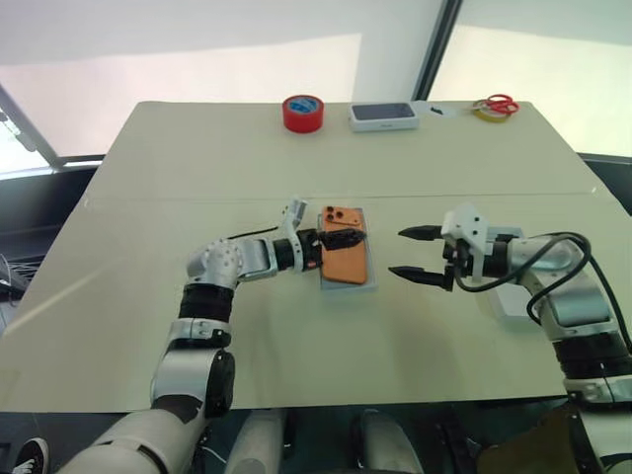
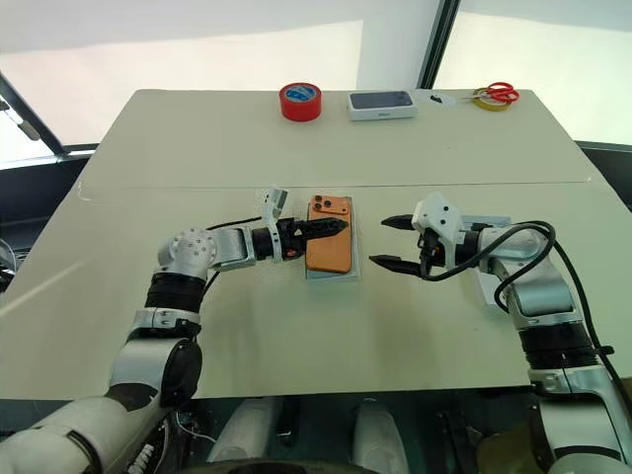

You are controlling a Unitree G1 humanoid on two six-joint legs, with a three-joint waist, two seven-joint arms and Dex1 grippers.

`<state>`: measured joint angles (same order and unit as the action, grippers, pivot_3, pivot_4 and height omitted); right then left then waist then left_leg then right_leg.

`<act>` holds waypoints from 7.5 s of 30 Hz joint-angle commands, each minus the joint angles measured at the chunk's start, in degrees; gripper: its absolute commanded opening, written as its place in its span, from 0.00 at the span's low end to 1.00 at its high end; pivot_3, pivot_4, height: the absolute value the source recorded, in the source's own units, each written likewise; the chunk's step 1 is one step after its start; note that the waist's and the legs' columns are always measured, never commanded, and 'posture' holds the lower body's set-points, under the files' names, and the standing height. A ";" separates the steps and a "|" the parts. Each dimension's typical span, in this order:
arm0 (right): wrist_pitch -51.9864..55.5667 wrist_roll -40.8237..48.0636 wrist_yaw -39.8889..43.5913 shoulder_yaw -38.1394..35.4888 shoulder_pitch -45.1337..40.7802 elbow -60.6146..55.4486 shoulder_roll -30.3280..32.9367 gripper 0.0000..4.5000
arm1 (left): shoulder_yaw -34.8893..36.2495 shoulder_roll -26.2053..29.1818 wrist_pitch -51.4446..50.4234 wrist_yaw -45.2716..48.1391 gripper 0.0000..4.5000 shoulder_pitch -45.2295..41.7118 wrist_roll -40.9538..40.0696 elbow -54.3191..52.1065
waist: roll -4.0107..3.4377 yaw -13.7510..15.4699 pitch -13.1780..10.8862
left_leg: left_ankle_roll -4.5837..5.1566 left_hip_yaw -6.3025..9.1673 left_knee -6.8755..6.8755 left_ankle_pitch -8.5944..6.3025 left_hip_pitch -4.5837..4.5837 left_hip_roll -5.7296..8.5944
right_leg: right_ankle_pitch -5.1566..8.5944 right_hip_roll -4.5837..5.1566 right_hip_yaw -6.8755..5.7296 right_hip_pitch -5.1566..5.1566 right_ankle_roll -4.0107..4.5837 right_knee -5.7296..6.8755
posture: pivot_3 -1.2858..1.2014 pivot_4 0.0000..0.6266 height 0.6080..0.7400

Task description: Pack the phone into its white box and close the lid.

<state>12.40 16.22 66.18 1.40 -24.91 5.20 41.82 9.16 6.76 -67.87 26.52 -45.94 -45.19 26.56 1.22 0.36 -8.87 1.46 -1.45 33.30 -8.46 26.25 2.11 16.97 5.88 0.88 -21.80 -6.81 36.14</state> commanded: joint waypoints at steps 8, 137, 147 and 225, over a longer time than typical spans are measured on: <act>-2.67 -0.56 -0.80 0.29 -0.97 0.23 -1.33 0.88 | 1.41 3.85 -4.42 -3.22 1.00 -1.19 1.73 -5.28 | 0.00 -1.12 0.00 | 0.00 0.01 0.00 0.01 0.04 -0.01 | -0.11 -0.02 0.00 -0.10 -0.22 0.06 | 0.52 0.24 0.98; 23.96 -1.40 -22.30 -15.97 6.97 -1.30 13.96 1.00 | -7.09 23.76 48.88 43.08 0.99 12.92 23.58 -19.51 | -0.41 0.48 -0.01 | 0.60 -0.12 1.21 -0.35 0.77 0.02 | -0.11 0.14 -0.01 -0.59 -0.11 0.23 | 0.52 0.24 0.98; 49.19 1.41 -19.19 -9.59 8.48 -8.56 19.71 1.00 | -7.24 27.93 62.17 52.98 0.99 22.57 20.77 -26.26 | -0.66 -0.10 0.05 | 0.65 -0.30 0.94 -0.38 0.82 0.03 | -0.15 0.22 0.03 -0.57 -0.04 0.10 | 0.52 0.24 0.98; 63.69 80.50 -55.28 -16.30 3.47 0.82 1.24 0.00 | -24.52 -1.20 66.88 26.41 0.01 14.17 33.32 -6.13 | -0.76 -0.80 -0.11 | 1.29 -0.80 1.08 -0.37 0.37 0.07 | -0.20 0.51 -0.14 0.03 -0.03 -0.02 | 0.52 0.24 0.98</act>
<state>77.03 99.03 9.60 -14.41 -20.64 6.13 42.28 -14.21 6.42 -3.40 52.83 -31.00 -13.17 19.68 0.46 -0.44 -8.98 2.76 -2.25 34.40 -8.84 26.64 2.18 16.77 6.40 0.73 -21.77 -6.84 36.12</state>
